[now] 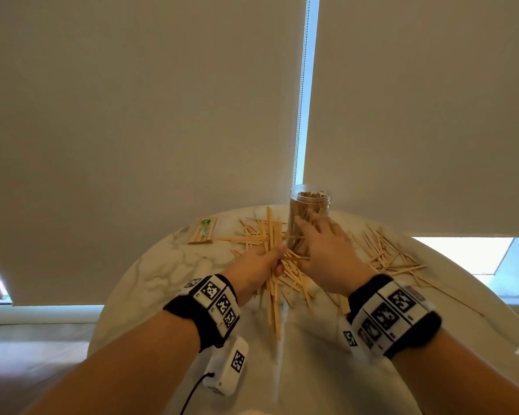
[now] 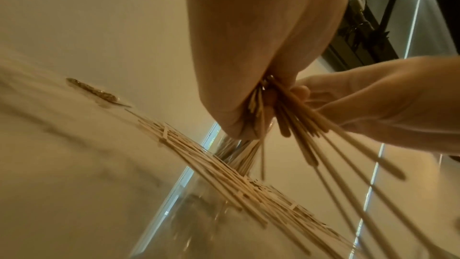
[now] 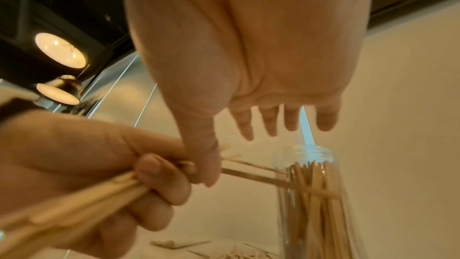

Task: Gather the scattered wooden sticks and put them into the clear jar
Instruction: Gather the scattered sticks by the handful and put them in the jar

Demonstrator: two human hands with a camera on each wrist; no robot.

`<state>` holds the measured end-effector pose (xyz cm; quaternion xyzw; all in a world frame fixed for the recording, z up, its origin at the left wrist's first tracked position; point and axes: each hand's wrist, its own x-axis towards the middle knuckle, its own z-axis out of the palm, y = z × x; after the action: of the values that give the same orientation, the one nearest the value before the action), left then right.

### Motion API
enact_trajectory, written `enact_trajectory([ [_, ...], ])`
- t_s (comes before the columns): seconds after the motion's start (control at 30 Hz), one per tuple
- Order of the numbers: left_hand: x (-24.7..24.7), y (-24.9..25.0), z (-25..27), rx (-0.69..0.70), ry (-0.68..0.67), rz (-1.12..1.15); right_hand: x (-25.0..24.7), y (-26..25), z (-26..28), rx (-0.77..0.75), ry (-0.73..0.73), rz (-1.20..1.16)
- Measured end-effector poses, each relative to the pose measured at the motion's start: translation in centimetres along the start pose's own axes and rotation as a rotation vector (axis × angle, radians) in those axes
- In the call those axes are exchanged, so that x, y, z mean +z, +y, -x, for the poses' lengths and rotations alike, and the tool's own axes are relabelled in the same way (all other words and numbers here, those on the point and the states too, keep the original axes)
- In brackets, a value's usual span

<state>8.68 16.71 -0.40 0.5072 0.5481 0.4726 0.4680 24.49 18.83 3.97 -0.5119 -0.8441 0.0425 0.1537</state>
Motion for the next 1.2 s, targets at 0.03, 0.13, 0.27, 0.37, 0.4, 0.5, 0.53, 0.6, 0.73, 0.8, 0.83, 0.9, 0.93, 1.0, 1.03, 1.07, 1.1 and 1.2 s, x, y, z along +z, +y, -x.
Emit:
enact_trajectory([
  [0.03,0.0,-0.1,-0.1,0.006,-0.019,0.016,0.1,0.0,-0.8,-0.013,-0.081,0.042],
  [0.13,-0.1,-0.3,-1.2,0.020,0.034,0.102,0.6,0.1,-2.3,-0.031,-0.178,0.033],
  [0.27,-0.2,-0.1,-2.7,0.077,0.169,0.164,1.4,-0.7,-1.8,-0.039,-0.198,-0.089],
  [0.37,0.1,0.2,-3.3,0.166,0.210,0.082,1.5,-1.7,-1.1,-0.062,-0.229,-0.278],
  [0.4,0.2,0.2,-3.5,0.178,0.215,0.068,1.5,-1.9,-1.2,-0.080,-0.226,-0.304],
  [0.5,0.2,0.3,-4.1,0.133,0.206,0.097,1.3,-2.4,-1.6,-0.158,-0.180,-0.204],
  [0.53,0.1,0.3,-4.2,0.117,0.190,0.102,1.4,-2.3,-1.8,-0.164,-0.178,-0.169],
  [0.6,-0.1,0.3,-4.7,0.102,0.192,0.134,1.3,-1.5,-2.2,-0.126,-0.224,-0.093],
  [0.73,-0.3,1.2,-5.1,0.092,0.209,0.292,-0.8,0.4,-2.2,-0.011,-0.086,-0.208],
  [0.8,0.3,1.6,-5.0,0.108,0.163,0.219,-2.4,0.5,-2.0,-0.070,0.122,-0.372],
  [0.83,0.8,1.9,-4.8,0.127,0.129,0.149,-3.1,0.4,-2.0,-0.123,0.183,-0.450],
  [0.9,2.3,2.5,-4.4,0.198,0.050,-0.040,-4.0,0.1,-1.9,-0.203,0.226,-0.541],
  [0.93,3.1,2.8,-4.3,0.240,0.016,-0.134,-4.2,0.0,-1.8,-0.222,0.253,-0.550],
  [1.0,4.5,3.5,-4.0,0.314,-0.017,-0.235,-4.7,0.0,-1.6,-0.207,0.336,-0.582],
  [1.03,4.8,3.7,-4.0,0.342,-0.025,-0.248,-5.0,0.2,-1.4,-0.193,0.396,-0.637],
  [1.07,4.9,3.7,-4.2,0.363,-0.018,-0.265,-5.6,0.6,-1.2,-0.183,0.468,-0.702],
  [1.1,4.7,3.7,-4.4,0.362,0.003,-0.269,-6.3,1.1,-0.9,-0.179,0.558,-0.750],
  [1.2,3.7,3.4,-5.2,0.251,0.073,-0.015,-8.7,2.8,-0.1,-0.106,0.681,-0.799],
])
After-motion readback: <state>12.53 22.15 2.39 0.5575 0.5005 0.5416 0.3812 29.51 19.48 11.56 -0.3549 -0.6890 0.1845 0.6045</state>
